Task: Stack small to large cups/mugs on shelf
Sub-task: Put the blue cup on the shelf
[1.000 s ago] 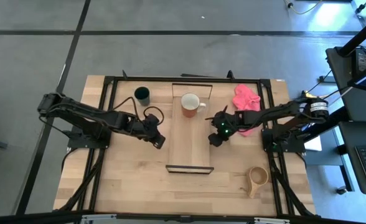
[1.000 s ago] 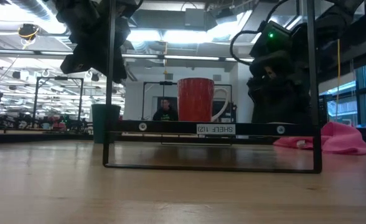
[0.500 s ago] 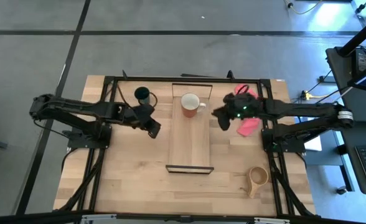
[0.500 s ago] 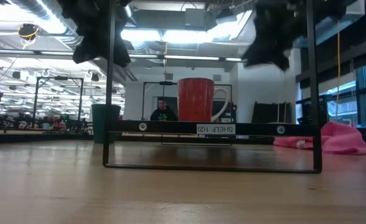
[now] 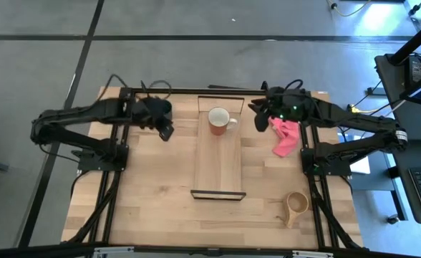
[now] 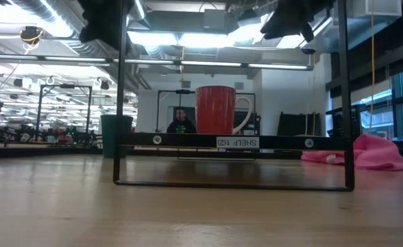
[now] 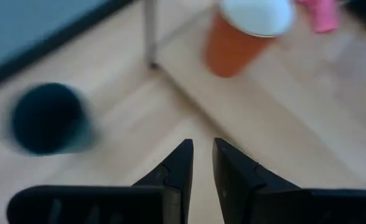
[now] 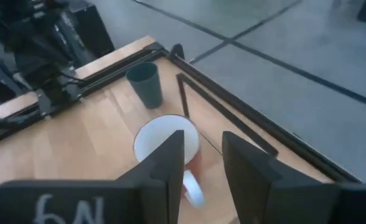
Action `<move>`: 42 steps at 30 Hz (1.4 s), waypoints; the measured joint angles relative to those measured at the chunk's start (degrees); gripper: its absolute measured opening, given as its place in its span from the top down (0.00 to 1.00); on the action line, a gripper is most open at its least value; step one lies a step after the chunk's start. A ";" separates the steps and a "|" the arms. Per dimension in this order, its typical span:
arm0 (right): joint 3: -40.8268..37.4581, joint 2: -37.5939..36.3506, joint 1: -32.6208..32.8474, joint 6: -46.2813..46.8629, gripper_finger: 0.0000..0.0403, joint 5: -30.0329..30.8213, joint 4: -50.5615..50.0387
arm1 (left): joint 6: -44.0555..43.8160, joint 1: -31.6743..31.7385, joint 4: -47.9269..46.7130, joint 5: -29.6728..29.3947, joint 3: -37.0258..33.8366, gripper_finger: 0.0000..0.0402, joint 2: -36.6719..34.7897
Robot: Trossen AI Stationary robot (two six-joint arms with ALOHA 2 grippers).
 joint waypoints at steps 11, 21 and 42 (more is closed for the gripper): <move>-0.42 -0.02 -7.41 5.64 0.73 -5.76 -4.79 | 6.86 19.78 -9.83 3.45 7.01 0.86 2.88; -0.44 0.07 -7.65 -0.07 0.73 -8.36 -7.98 | 10.02 21.51 -10.07 2.72 7.01 0.86 3.89; -0.48 0.11 -7.65 17.96 0.73 -2.69 -8.63 | 21.31 37.94 -8.49 10.04 6.90 0.74 24.24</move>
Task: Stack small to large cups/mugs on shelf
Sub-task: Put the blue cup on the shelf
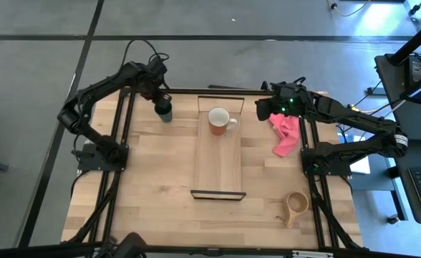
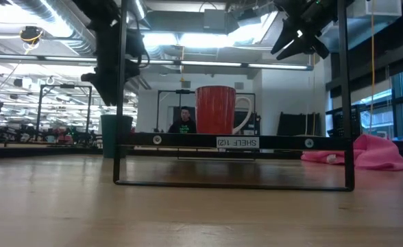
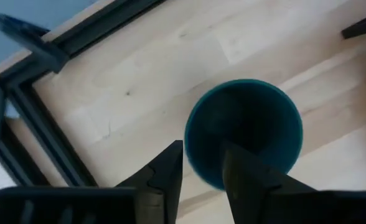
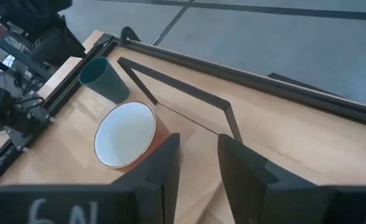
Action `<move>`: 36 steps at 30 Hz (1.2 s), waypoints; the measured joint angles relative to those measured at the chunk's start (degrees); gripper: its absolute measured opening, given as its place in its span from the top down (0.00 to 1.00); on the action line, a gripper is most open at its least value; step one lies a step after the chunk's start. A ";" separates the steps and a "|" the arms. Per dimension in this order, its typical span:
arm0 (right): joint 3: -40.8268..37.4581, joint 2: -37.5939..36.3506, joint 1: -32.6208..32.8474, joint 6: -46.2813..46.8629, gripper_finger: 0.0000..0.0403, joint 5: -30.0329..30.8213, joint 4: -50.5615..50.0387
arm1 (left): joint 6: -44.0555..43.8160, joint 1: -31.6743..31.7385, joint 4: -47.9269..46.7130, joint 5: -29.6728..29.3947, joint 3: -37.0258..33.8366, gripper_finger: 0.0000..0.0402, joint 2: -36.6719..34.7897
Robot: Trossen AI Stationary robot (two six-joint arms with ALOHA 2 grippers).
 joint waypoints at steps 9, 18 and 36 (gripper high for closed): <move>0.00 0.02 0.00 -0.26 0.73 1.35 0.00 | 2.76 0.40 2.48 0.09 0.00 0.74 0.13; -0.02 0.04 0.00 -0.55 0.73 3.09 0.01 | 5.24 0.82 2.45 1.29 0.00 0.74 3.67; -0.02 0.04 0.00 -1.44 0.73 3.10 0.02 | 11.08 1.10 2.58 1.07 -2.28 0.74 3.84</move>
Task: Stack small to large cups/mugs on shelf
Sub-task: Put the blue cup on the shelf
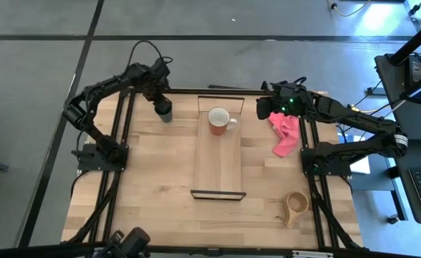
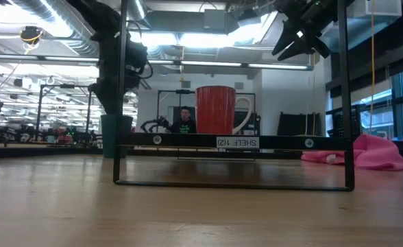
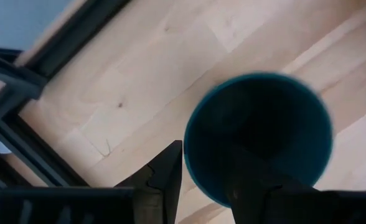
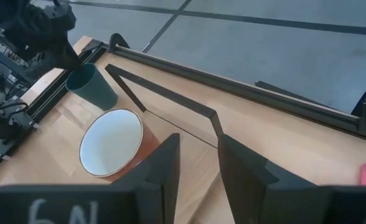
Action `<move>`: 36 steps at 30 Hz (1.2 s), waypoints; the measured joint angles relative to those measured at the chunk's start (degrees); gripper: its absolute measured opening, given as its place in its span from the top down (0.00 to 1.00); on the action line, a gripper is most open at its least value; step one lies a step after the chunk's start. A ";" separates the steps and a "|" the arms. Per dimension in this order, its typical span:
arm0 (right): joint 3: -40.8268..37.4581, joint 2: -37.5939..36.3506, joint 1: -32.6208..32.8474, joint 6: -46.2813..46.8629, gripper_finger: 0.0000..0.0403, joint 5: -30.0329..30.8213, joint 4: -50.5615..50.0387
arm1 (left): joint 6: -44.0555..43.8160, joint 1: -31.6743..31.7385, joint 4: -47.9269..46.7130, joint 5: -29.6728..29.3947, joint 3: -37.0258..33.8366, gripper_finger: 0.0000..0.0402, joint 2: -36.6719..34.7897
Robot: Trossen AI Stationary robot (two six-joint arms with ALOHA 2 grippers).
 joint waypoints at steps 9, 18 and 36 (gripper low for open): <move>0.00 0.00 0.00 -0.07 0.73 0.00 0.00 | -0.28 0.00 1.37 0.00 -2.99 0.74 0.02; 0.00 0.00 0.00 -0.09 0.73 0.00 0.00 | -1.40 -0.03 4.42 1.89 -2.99 0.76 0.02; 0.00 0.00 0.00 -0.04 0.73 -0.02 -1.35 | -3.53 -2.97 5.06 2.67 -2.97 0.99 -0.08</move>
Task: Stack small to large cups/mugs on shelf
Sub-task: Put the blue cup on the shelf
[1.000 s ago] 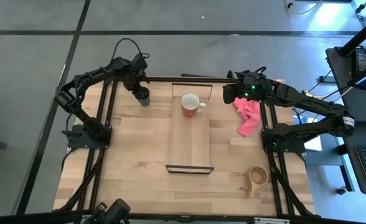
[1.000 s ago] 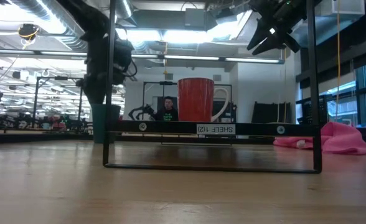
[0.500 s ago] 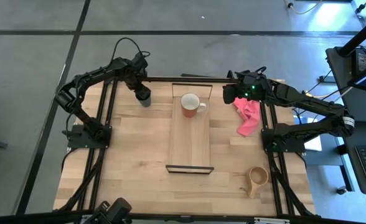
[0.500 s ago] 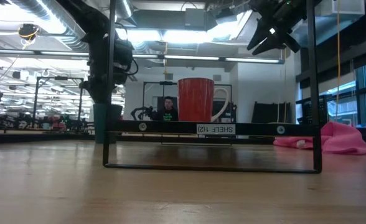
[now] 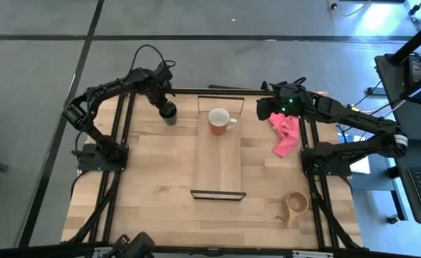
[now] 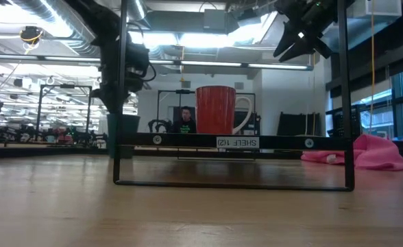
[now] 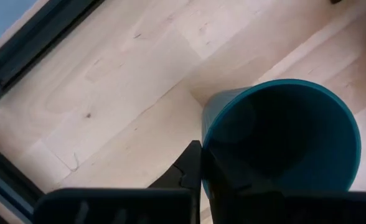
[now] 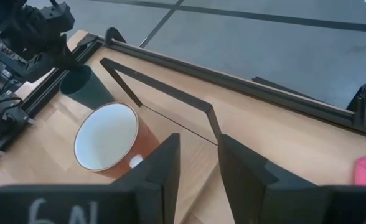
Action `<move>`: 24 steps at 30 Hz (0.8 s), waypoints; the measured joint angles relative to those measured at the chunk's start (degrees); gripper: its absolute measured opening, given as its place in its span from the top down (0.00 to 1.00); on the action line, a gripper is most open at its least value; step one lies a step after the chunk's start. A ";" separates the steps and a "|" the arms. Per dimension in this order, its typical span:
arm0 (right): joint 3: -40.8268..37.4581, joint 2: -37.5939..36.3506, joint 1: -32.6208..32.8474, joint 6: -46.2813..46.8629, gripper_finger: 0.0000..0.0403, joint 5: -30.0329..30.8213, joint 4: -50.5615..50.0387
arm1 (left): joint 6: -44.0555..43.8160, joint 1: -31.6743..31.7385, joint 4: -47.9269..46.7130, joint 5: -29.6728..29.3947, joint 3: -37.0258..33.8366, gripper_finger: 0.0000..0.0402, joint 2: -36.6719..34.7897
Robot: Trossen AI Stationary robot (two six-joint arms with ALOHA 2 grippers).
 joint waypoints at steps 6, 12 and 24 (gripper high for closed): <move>0.00 0.00 -0.73 0.00 0.73 -0.17 -0.22 | -3.05 -2.07 -1.78 -0.12 0.01 0.99 -2.38; 0.00 0.00 -3.28 -0.11 0.73 -0.61 -1.95 | -5.86 -3.53 -6.04 0.20 2.58 1.00 -6.89; 0.00 0.00 -13.30 -1.40 0.73 -4.27 -7.54 | -16.46 -13.25 -14.22 3.28 14.12 1.00 -11.33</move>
